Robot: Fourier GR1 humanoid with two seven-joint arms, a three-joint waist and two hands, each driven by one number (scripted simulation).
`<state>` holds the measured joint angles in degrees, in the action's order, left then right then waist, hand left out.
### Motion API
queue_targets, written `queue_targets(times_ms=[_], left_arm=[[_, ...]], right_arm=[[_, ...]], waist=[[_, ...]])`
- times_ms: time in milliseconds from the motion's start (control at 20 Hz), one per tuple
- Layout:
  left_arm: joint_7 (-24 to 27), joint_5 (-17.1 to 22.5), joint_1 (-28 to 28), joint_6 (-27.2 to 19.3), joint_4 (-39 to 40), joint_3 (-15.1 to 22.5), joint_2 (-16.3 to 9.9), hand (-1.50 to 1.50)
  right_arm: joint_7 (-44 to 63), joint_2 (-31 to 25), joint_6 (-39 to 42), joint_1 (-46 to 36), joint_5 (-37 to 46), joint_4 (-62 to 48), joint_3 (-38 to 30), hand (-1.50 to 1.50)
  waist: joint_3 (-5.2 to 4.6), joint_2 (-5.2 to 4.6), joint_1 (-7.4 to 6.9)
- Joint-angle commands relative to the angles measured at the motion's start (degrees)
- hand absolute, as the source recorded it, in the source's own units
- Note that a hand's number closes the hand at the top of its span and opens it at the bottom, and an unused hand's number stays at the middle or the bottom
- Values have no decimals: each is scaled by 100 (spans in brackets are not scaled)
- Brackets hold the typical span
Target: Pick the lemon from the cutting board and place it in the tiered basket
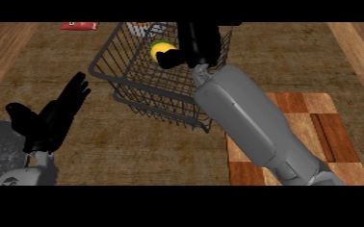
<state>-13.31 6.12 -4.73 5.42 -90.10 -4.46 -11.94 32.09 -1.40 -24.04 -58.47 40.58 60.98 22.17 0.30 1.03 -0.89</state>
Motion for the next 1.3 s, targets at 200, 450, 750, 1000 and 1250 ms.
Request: queue_targets(times_ms=[200,450,750,1000,1250], left_arm=[[224,36,33,222,214,-142,-113,0],[-44,-53,-52,98,-82,-60,-78,0],[-15,-76,15,-65,-22,-103,70,0],[128,-139,19,-72,165,-128,104,0],[233,-99,372,102,-27,-175,-1,0]], right_arm=[[-146,131,-809,-500,-737,-727,2,-150],[-718,136,-1237,-622,-1555,-957,-661,-150],[-838,122,-1473,-287,-2263,103,-1502,-150],[-945,-131,-1696,223,-2391,800,-1800,-150],[-897,-1023,-1332,728,-2691,1476,-2413,-150]], waist=[[-32,-131,-71],[-29,-146,-102],[-24,-98,64],[-28,-87,130],[-27,-79,140]])
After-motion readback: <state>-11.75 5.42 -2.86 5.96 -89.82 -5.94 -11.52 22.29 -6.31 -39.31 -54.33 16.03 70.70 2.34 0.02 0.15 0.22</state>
